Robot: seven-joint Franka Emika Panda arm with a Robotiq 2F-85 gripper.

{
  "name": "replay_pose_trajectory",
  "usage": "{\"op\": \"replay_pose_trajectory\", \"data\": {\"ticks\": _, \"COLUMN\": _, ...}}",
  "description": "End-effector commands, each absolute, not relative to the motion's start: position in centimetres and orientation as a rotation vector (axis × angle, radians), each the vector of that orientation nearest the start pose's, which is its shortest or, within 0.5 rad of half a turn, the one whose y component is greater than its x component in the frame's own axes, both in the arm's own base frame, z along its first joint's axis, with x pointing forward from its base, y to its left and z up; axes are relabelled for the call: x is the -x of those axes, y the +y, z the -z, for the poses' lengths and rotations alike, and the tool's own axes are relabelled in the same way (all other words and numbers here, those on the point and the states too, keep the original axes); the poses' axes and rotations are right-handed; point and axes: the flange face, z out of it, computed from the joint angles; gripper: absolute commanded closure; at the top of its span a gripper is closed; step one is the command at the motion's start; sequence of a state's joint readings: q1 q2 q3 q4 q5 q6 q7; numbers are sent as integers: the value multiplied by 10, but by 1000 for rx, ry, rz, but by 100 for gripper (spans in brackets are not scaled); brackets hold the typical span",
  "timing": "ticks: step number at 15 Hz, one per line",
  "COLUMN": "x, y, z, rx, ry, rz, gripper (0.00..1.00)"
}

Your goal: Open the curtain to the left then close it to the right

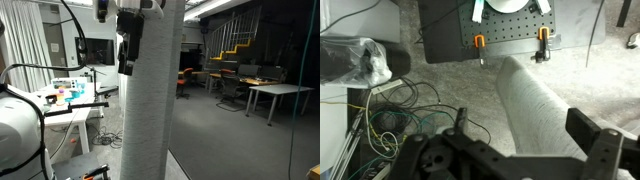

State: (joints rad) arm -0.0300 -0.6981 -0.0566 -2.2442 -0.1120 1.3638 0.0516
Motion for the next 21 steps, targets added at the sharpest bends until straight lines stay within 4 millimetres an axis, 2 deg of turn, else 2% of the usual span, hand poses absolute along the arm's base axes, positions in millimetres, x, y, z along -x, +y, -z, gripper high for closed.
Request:
{"op": "replay_pose_trajectory", "data": {"ticks": 1, "x": -313, "y": -44, "z": -596, "rx": 3180, "ry": 209, "rz": -285, "gripper": 0}}
{"op": "replay_pose_trajectory", "data": {"ticks": 4, "x": -321, "y": -44, "z": -590, "rx": 3170, "ry": 206, "rz": -292, "gripper": 0}}
{"op": "replay_pose_trajectory", "data": {"ticks": 17, "x": -321, "y": -44, "z": -590, "rx": 3170, "ry": 207, "rz": -289, "gripper": 0}}
{"op": "replay_pose_trajectory", "data": {"ticks": 21, "x": -327, "y": -45, "z": -591, "rx": 3180, "ry": 76, "rz": -236, "gripper": 0}}
